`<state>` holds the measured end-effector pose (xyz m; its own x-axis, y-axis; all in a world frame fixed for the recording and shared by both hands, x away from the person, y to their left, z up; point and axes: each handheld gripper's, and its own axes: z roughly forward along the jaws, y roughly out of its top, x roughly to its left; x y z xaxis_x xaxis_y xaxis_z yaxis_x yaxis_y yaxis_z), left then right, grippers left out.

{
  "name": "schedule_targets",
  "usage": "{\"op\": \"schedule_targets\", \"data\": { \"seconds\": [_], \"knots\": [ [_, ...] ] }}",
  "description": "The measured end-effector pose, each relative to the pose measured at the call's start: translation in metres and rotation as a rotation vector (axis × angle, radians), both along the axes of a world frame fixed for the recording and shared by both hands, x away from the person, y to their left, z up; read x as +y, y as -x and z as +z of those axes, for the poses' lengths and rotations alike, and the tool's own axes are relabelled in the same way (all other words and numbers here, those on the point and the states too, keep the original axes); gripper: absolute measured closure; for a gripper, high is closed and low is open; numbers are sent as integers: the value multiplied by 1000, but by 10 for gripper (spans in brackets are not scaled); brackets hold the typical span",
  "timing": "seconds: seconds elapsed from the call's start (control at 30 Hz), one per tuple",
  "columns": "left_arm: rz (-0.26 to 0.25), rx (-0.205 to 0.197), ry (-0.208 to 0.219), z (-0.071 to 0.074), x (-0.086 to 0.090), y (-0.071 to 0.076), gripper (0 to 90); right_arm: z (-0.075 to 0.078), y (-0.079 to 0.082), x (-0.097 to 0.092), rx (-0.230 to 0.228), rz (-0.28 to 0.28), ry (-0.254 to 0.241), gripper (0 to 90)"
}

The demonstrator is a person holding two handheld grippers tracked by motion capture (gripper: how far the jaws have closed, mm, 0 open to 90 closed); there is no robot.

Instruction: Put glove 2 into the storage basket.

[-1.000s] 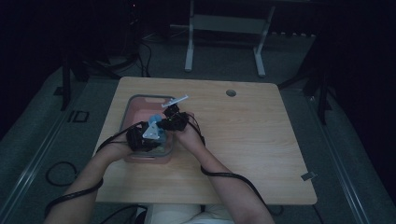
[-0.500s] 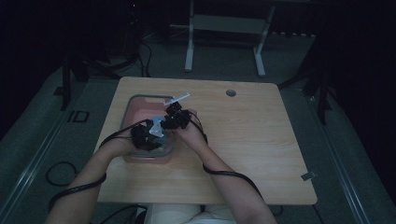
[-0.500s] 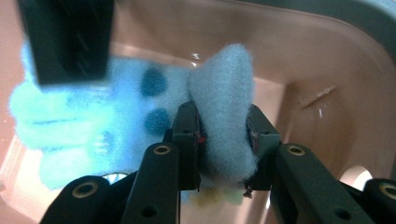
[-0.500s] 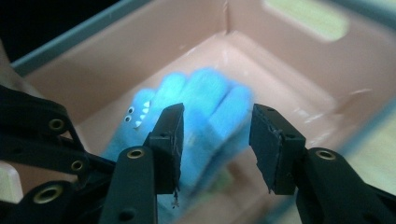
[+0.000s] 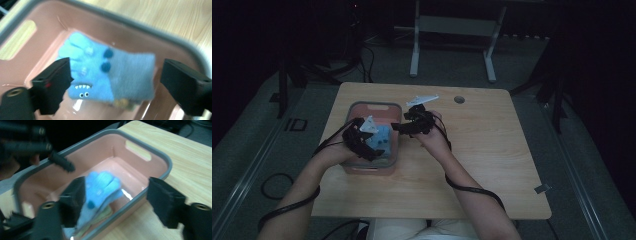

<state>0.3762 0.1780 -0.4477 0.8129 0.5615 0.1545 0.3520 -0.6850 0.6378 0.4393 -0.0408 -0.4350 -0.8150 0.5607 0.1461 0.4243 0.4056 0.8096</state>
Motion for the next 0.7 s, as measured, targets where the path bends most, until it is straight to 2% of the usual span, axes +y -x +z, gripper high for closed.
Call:
{"op": "schedule_targets", "data": {
  "seconds": [0.07,0.13,0.33,0.43,0.63,0.7],
  "knots": [
    [21,-13,28,3,-6,3,20,0,3,-6,10,19,-10,235],
    [35,-23,46,5,-12,7,19,-1,6,-10,16,30,-20,204],
    [10,-34,110,7,-30,16,20,-8,15,-24,5,41,-23,173],
    [-7,-41,143,8,-39,21,20,-14,18,-33,-24,56,3,144],
    [-22,-53,186,10,-58,29,20,-23,21,-52,-22,38,19,140],
    [-32,-56,184,9,-65,31,20,-25,22,-59,-22,29,18,140]
  ]
}}
